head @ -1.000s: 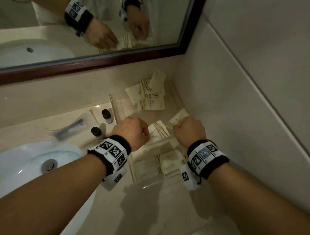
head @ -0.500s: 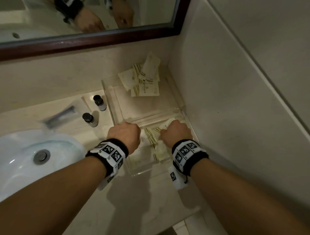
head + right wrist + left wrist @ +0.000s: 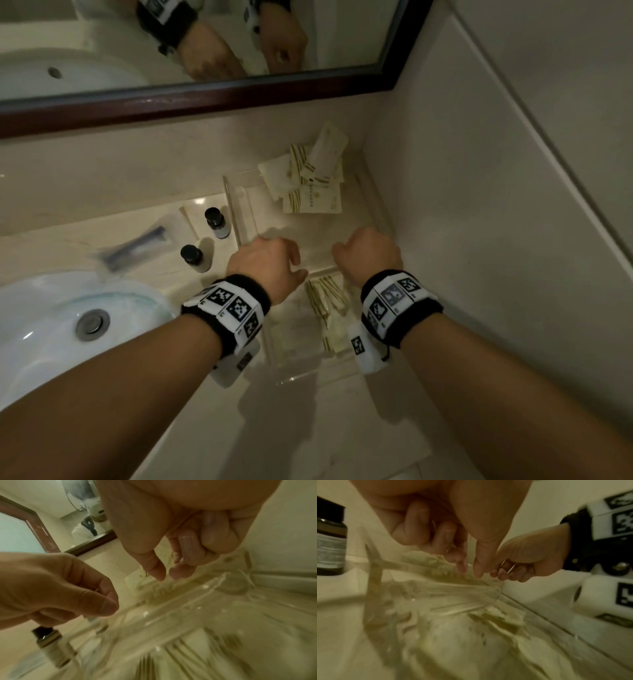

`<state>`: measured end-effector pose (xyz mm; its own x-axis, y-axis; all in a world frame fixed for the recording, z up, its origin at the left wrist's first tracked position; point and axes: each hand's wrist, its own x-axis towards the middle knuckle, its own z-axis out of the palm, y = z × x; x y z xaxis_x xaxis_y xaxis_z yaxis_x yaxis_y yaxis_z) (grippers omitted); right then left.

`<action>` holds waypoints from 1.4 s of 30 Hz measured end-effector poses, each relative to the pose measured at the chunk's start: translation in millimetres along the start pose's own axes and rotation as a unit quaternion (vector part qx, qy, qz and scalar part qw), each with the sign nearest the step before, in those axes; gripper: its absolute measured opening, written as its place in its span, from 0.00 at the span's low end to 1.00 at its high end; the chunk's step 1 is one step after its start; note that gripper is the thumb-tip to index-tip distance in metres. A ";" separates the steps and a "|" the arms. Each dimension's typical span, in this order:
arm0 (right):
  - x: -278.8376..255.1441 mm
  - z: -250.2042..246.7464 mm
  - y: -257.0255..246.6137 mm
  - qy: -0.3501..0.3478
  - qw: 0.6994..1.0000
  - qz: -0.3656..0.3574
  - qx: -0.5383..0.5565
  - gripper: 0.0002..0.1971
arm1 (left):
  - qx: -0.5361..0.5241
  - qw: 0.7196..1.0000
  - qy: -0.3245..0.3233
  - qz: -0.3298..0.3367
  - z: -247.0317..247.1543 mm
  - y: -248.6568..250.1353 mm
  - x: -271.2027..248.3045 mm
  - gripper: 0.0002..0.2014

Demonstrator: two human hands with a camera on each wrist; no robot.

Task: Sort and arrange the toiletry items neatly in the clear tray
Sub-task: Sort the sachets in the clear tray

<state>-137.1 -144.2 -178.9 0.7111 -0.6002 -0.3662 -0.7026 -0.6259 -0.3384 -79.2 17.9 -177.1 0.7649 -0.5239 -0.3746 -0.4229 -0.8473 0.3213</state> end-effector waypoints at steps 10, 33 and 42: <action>72.5 -36.3 -77.9 0.019 0.992 -0.092 0.084 0.21 | -0.192 0.975 0.068 -0.084 -40.0 -9.7 48.8 0.07; 97.6 -32.2 -90.3 -0.026 0.995 -0.041 0.082 0.10 | -0.261 0.935 0.100 -0.218 -49.5 -15.6 110.0 0.27; 84.6 -45.6 -73.7 -0.006 0.996 -0.021 0.086 0.08 | -0.312 0.919 0.127 -0.207 -50.7 -10.8 102.0 0.17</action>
<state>-24.0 -171.5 -145.4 0.7400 -0.5685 -0.3593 -0.6674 -0.5547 -0.4968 28.0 -22.0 -174.7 0.9200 -0.0637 -0.3866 0.2290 -0.7132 0.6625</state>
